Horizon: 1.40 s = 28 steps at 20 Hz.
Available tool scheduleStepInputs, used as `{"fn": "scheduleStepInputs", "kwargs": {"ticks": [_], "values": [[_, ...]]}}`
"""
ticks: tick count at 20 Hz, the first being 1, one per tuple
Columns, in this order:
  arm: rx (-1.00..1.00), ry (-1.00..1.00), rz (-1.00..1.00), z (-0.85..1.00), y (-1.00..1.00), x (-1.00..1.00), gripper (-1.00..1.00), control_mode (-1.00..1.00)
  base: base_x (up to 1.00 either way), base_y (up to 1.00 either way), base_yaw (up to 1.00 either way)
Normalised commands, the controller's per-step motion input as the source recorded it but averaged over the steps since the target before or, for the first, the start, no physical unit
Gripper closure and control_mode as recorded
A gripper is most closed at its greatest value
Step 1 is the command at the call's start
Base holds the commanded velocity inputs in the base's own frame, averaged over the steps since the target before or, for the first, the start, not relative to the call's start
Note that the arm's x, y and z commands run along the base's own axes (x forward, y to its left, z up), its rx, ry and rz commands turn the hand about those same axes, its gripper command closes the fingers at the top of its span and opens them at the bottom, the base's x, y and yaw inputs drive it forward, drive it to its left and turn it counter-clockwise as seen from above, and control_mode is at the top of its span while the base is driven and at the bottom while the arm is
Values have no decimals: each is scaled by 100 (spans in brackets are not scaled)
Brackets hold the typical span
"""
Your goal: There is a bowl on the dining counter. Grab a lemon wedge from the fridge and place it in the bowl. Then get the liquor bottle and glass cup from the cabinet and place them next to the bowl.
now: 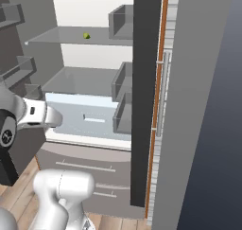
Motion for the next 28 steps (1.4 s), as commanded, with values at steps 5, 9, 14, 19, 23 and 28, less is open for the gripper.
{"fn": "scheduleStepInputs", "kwargs": {"ticks": [5, 9, 14, 19, 23, 28], "values": [[-1, -1, -6, -3, -52, -7, -100, -100, 0, 0, 0], [0, 1, 0, -2, -3, 1, -100, -100, 0, 0, 0], [0, 0, 0, 0, -3, -1, -100, 100, 0, 7, 0], [0, 0, 0, 0, 0, 0, -100, 100, 13, 42, -4], [0, 0, 0, 0, 0, 0, -100, 100, 45, 47, -5], [0, 0, 0, 0, 0, 0, -100, 100, 69, 12, -1]]}}
